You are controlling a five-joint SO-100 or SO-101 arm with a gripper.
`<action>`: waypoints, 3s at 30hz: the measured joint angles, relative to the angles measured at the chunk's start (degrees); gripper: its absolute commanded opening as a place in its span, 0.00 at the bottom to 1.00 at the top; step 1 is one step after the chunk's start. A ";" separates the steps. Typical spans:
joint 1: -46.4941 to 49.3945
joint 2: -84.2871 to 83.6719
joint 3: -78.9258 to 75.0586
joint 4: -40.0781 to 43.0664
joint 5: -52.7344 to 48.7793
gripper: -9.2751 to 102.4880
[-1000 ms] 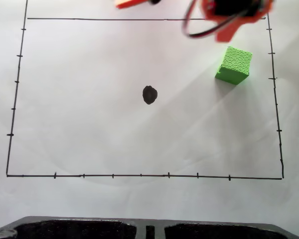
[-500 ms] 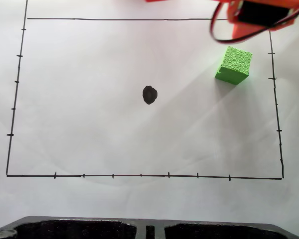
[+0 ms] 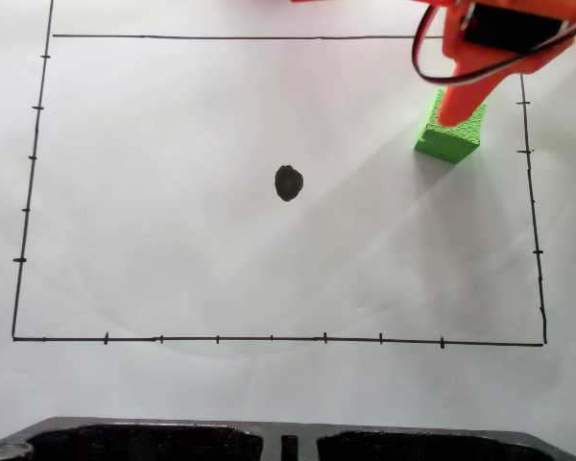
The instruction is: Grasp the colored block, Place it on the black dot, and then return the arm to the default position.
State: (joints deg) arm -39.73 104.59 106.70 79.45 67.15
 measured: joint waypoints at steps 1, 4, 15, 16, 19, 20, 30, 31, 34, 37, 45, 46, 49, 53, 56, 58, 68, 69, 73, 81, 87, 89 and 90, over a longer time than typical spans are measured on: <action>-0.26 -0.35 0.00 -0.09 0.26 0.35; -1.32 -0.53 0.00 -0.18 0.53 0.36; -3.25 -7.03 0.00 -2.81 1.05 0.37; -3.34 -7.82 0.00 -3.08 1.05 0.37; -3.16 -9.49 -0.70 -3.08 1.05 0.38; -3.25 -9.76 -0.88 -3.08 1.05 0.38; -4.57 -16.79 -4.22 -2.64 1.05 0.37; -5.01 -17.58 -4.57 -2.55 1.05 0.37; -5.19 -18.98 -5.45 -2.55 1.05 0.37; -5.19 -20.48 -6.42 -2.20 1.05 0.37; -4.75 -21.97 -7.03 -2.11 0.44 0.36; -4.57 -21.97 -7.03 -2.11 0.26 0.36; -3.87 -21.97 -7.03 -2.11 -0.35 0.34; -3.34 -22.59 -7.03 -2.11 -0.70 0.31; -3.08 -22.59 -7.03 -2.11 -1.14 0.28; -2.90 -22.59 -7.03 -2.11 -1.23 0.28; -1.93 -22.59 -7.03 -2.64 -3.69 0.17; -1.76 -22.59 -7.03 -2.64 -4.04 0.16; -1.67 -22.59 -7.03 -3.34 -5.19 0.14; -0.70 -21.80 -7.03 -2.90 -10.20 0.13; 3.34 -16.79 -7.03 -0.18 -20.83 0.12; 5.45 -15.38 -7.03 1.14 -24.61 0.12; 6.50 -14.77 -7.03 1.85 -26.37 0.12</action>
State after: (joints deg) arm -33.22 89.82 99.67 81.30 40.78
